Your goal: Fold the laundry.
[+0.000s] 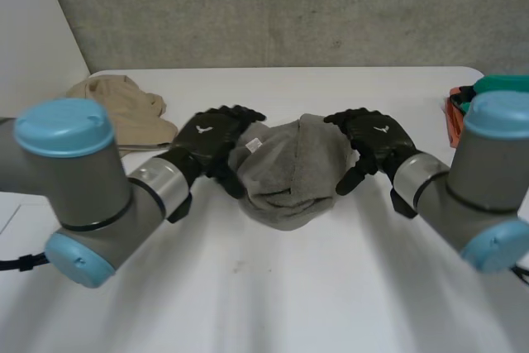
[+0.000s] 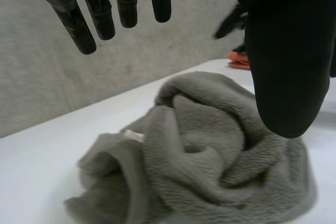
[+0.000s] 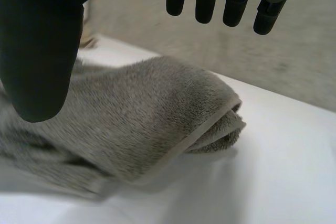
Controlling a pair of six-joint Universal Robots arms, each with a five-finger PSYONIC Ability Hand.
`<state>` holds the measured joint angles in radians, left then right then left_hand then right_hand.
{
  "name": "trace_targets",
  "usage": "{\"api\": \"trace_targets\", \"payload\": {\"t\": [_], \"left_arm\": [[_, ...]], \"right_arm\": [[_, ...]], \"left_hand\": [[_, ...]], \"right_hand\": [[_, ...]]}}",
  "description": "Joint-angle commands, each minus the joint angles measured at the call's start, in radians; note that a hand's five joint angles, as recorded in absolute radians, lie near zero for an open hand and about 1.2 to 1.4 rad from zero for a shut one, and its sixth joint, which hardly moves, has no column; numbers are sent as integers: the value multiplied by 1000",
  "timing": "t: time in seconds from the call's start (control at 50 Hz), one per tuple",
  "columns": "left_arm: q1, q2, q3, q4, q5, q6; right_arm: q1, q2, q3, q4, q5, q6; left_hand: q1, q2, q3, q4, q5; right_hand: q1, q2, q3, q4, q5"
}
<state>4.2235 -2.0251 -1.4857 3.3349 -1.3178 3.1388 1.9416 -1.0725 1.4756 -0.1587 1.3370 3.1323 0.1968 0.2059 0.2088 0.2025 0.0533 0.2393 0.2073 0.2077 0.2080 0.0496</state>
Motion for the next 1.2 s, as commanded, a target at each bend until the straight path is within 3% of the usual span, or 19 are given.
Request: {"api": "trace_targets", "payload": {"t": [0.02,0.16,0.34,0.42,0.44,0.5,0.54,0.62,0.64,0.66,0.68,0.8,0.88,1.04,1.12,1.2], "left_arm": [[-92,-130,169,-132,-69,62],[-148,-288,347,-201,-167,174],[-169,-429,499,-242,-196,262],[-168,-472,527,-241,-199,270],[-166,-486,535,-239,-199,270],[-155,-489,535,-229,-208,265],[-148,-477,530,-221,-221,262],[-131,-426,501,-193,-258,244],[-128,-413,495,-184,-262,238],[-123,-385,481,-163,-264,227],[-120,-370,475,-152,-262,221],[-106,-258,432,-94,-239,175],[-100,-157,412,-90,-230,107],[-37,8,351,-92,-227,-18],[9,29,311,-97,-224,-62],[51,-6,271,-98,-210,-71]], "right_arm": [[-92,255,-369,217,-180,-418],[-113,413,-593,194,-173,-528],[-107,531,-725,126,-225,-554],[-99,585,-794,133,-237,-517],[-93,607,-822,142,-239,-502],[-82,644,-871,180,-246,-482],[-79,657,-888,194,-254,-474],[-69,668,-906,208,-283,-439],[-67,666,-905,206,-289,-425],[-64,660,-905,200,-292,-391],[-64,655,-903,193,-291,-370],[-82,548,-833,114,-211,-227],[-119,357,-692,44,-156,-164],[-132,2,-448,19,-179,-237],[-70,-92,-342,63,-217,-316],[9,-95,-256,135,-223,-408]], "left_hand": [[-22,-31,-34,-28,-53],[-22,-31,-34,-28,-53],[81,72,69,75,50],[374,365,362,368,343],[628,619,616,622,597],[1115,1106,1103,1110,1084],[1199,1190,1187,1194,1168],[1199,1190,1187,1194,1168],[1199,1190,1187,1194,1168],[1199,1190,1187,1194,1168],[1199,1190,1187,1194,1168],[1199,1190,1187,1194,1168],[1199,1190,1187,1194,1168],[1199,1190,1187,1194,1168],[1199,1190,1187,1194,1168],[1199,1190,1187,1194,1168]], "right_hand": [[-65,-33,-33,-33,-50],[-65,-33,-33,-33,-50],[-65,-33,-33,-33,-50],[-65,-33,-33,-33,-50],[-65,-33,-33,-33,-50],[-65,-33,-33,-33,-50],[-65,-33,-33,-33,-50],[289,321,321,320,304],[479,511,511,511,495],[923,955,955,954,938],[1155,1187,1186,1186,1170],[1157,1189,1189,1188,1172],[1157,1189,1189,1188,1172],[1157,1189,1189,1188,1172],[1157,1189,1189,1188,1172],[1157,1189,1189,1188,1172]]}}
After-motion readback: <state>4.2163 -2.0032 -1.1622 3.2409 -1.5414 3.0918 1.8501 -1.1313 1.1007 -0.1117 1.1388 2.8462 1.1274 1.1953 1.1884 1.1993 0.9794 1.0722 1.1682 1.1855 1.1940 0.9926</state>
